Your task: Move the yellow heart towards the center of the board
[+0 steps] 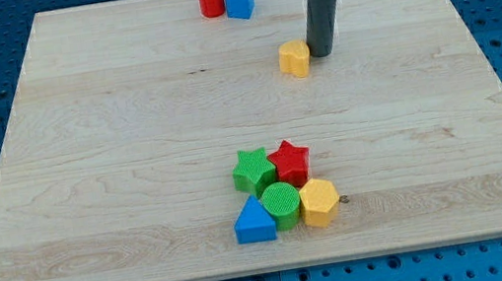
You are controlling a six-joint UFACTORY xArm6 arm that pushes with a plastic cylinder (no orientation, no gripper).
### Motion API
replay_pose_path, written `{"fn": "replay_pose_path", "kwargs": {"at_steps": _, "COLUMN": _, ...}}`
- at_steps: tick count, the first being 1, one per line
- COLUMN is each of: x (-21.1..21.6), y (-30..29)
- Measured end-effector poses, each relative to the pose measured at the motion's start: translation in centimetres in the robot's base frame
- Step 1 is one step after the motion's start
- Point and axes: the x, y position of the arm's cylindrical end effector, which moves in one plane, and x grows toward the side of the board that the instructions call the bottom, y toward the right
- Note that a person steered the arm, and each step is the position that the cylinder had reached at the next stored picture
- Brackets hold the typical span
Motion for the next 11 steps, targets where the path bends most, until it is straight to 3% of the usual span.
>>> {"fn": "replay_pose_path", "kwargs": {"at_steps": 3, "x": 1.6, "y": -0.2}}
{"fn": "replay_pose_path", "kwargs": {"at_steps": 4, "x": -0.3, "y": -0.5}}
{"fn": "replay_pose_path", "kwargs": {"at_steps": 6, "x": 2.5, "y": -1.3}}
{"fn": "replay_pose_path", "kwargs": {"at_steps": 7, "x": 1.7, "y": -1.9}}
{"fn": "replay_pose_path", "kwargs": {"at_steps": 11, "x": -9.0, "y": -1.3}}
